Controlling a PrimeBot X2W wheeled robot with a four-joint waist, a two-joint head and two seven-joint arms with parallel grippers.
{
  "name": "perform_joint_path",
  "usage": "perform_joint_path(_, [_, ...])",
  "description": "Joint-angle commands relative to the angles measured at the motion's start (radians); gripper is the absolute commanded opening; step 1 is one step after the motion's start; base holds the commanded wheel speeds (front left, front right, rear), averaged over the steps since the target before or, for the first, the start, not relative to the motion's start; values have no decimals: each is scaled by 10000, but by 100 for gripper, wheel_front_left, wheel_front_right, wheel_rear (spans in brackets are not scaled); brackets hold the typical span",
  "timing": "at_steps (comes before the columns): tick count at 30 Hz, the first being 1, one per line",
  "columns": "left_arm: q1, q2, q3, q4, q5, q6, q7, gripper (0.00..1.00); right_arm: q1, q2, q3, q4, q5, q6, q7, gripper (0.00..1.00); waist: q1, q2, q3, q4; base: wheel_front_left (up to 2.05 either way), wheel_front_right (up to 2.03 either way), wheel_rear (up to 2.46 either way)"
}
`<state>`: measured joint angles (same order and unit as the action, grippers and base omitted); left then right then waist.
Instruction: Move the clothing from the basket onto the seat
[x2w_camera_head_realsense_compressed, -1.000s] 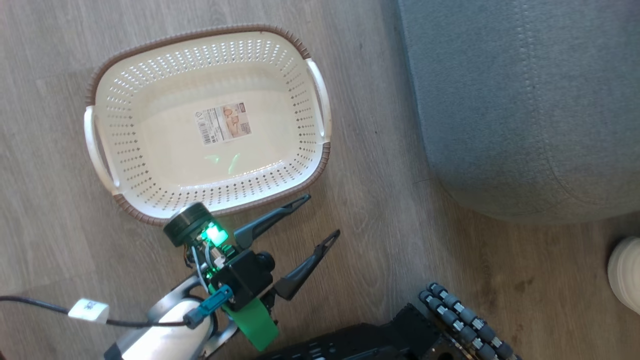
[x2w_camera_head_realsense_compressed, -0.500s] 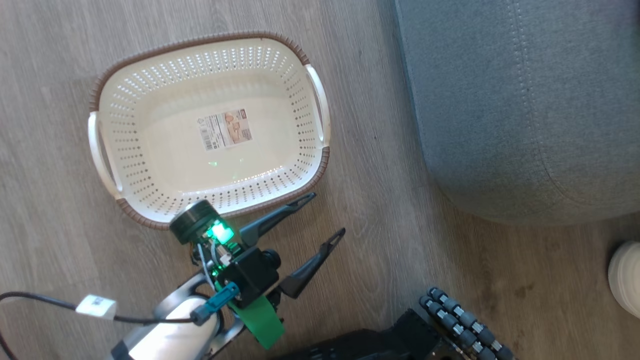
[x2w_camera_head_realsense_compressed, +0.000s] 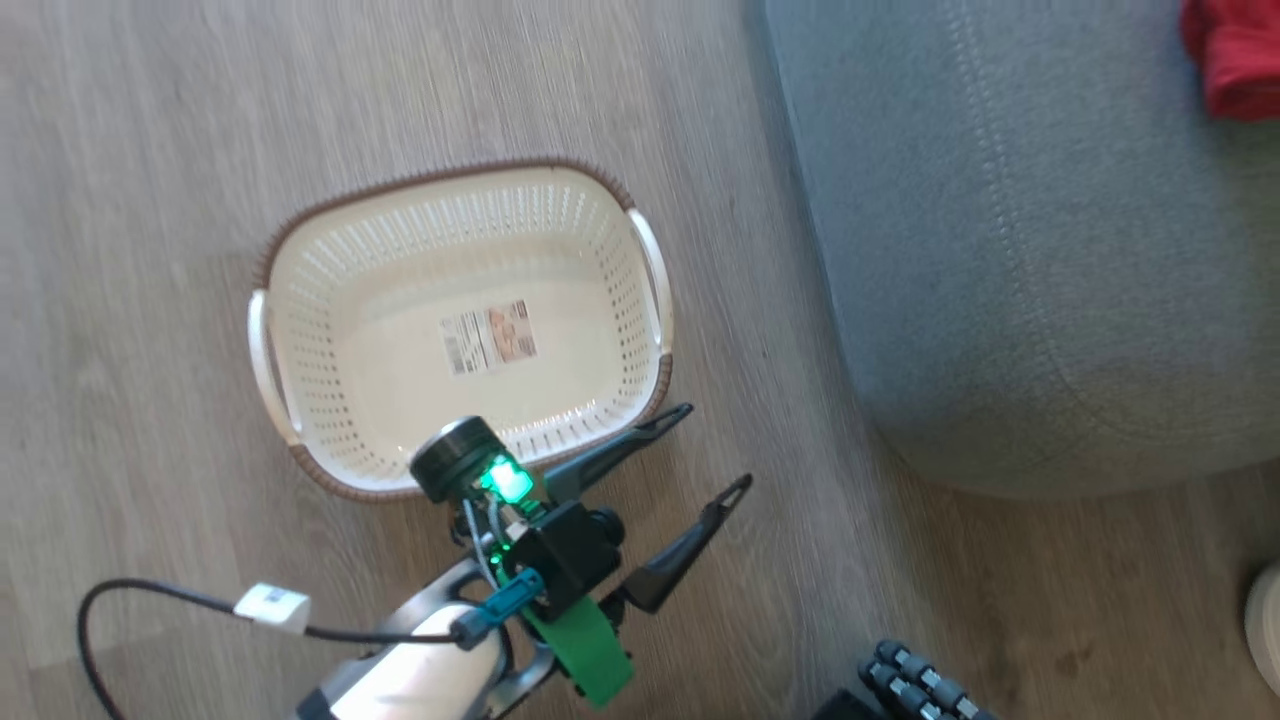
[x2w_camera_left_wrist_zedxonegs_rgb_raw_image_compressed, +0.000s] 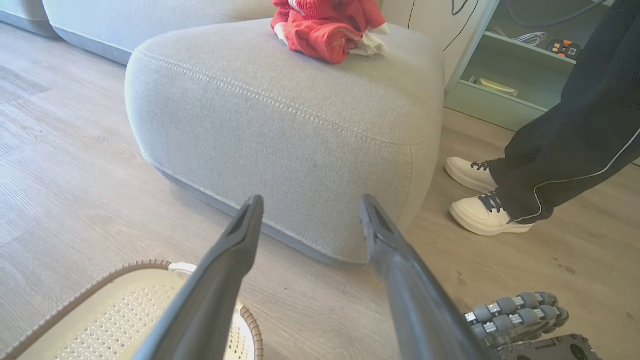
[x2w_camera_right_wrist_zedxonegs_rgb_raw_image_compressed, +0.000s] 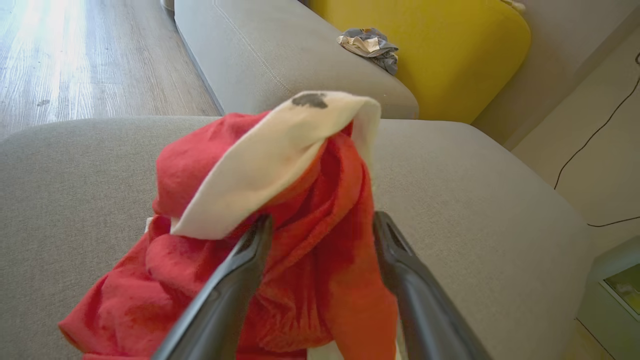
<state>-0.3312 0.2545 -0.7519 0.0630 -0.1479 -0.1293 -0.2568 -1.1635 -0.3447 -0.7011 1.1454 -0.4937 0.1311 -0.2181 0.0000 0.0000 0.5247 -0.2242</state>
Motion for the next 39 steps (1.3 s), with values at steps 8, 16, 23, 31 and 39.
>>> perform_joint_path(8, [229, -707, 632, 19, -67, -13, -49, 100, 36, -219, 955, -116, 131, -4, -384, 100, 0, 0, -1575, -34, 0, 0, 0])
perform_joint_path(16, [456, -1142, 1487, 223, 57, -1, -49, 100, 686, -6, 2703, -1262, 1658, -4, -433, 100, 0, 0, -2741, 45, 0, 0, 0])
perform_joint_path(23, [746, -1554, 2763, 279, 216, 504, -49, 100, 2911, 31, 5901, -4130, 5249, -4, -435, 100, 0, 0, -3533, 369, 0, 0, 0])
perform_joint_path(31, [1172, -1863, 4298, -117, 249, 1228, -49, 100, 5102, -483, 7601, -7117, 7290, -4, -436, 100, 0, 0, -4088, 1124, 0, 0, 0])
perform_joint_path(39, [1698, -2015, 5623, -409, 175, 2241, -49, 100, 7141, 174, 7386, -8747, 8287, -4, -436, 100, 0, 0, -4693, 2024, 0, 0, 0])
